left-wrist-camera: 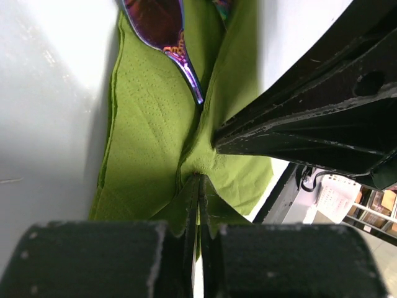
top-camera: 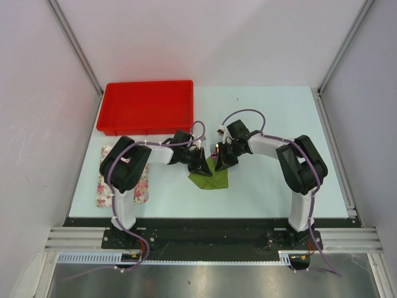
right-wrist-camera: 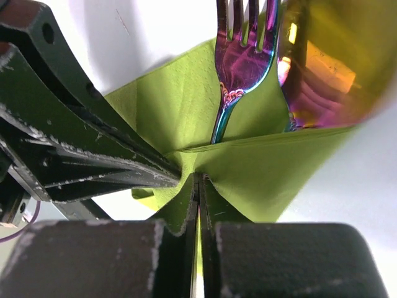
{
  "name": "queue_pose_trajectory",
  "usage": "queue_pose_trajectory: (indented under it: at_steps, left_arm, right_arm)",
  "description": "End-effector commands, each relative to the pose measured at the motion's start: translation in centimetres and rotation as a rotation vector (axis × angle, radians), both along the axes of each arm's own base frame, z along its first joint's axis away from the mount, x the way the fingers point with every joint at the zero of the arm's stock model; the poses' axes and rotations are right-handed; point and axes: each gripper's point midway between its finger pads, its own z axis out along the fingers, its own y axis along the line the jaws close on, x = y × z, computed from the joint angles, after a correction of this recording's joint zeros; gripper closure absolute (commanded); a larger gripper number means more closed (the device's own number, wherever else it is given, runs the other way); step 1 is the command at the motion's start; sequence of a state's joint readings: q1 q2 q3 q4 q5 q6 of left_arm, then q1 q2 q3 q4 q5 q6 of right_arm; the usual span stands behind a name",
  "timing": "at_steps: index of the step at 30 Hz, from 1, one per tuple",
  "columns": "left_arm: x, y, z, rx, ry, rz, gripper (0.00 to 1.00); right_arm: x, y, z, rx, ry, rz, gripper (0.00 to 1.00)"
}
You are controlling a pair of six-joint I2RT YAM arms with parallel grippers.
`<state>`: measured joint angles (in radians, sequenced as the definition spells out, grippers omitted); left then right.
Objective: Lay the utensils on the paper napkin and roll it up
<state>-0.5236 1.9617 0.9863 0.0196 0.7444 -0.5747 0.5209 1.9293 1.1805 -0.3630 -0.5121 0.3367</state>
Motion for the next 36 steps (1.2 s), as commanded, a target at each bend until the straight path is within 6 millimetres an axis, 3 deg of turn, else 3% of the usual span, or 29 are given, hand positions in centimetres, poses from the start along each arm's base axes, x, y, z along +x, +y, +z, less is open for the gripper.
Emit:
queue_pose_trajectory:
  at_steps: [1, 6, 10, 12, 16, 18, 20, 25, 32, 36]
  left_arm:
    - [1.3, 0.0, -0.6, 0.026, -0.065, 0.004, 0.96]
    - [1.6, 0.0, 0.7, -0.029, -0.091, 0.019, 0.92]
    - [1.5, -0.4, 2.2, -0.071, -0.124, 0.013, 0.9]
    - [1.3, -0.3, 1.7, -0.049, -0.11, 0.011, 0.92]
    - [0.8, 0.3, -0.5, 0.017, -0.05, 0.017, 0.97]
    - [0.5, 0.5, -1.1, 0.033, -0.034, 0.022, 0.98]
    - [0.5, 0.6, -1.2, 0.036, -0.029, 0.026, 0.98]
    - [0.7, 0.6, -1.2, 0.039, -0.035, 0.022, 0.99]
    - [0.6, 0.5, -1.1, 0.035, -0.041, 0.018, 0.99]
    - [0.6, 0.5, -1.2, 0.035, -0.038, 0.019, 0.99]
  right_arm:
    - [1.0, -0.3, -2.1, -0.068, -0.044, 0.017, 1.0]
    - [0.0, -1.9, -4.5, -0.137, 0.022, 0.007, 1.0]
    - [-0.3, -3.2, -5.1, -0.174, 0.057, -0.01, 1.0]
    - [-0.7, -3.1, -4.9, -0.155, 0.07, 0.0, 1.0]
    - [-0.7, -2.2, -2.7, -0.086, 0.05, 0.019, 1.0]
    - [-0.5, -1.3, -0.8, -0.025, 0.028, 0.027, 0.99]
    - [0.0, -0.6, 1.2, 0.026, -0.01, 0.028, 0.97]
    - [0.5, 1.1, 3.7, 0.075, -0.068, 0.041, 0.95]
    - [1.0, 1.4, 1.8, 0.026, -0.055, 0.044, 0.95]
    - [1.1, 0.9, -0.8, -0.03, -0.027, 0.036, 0.96]
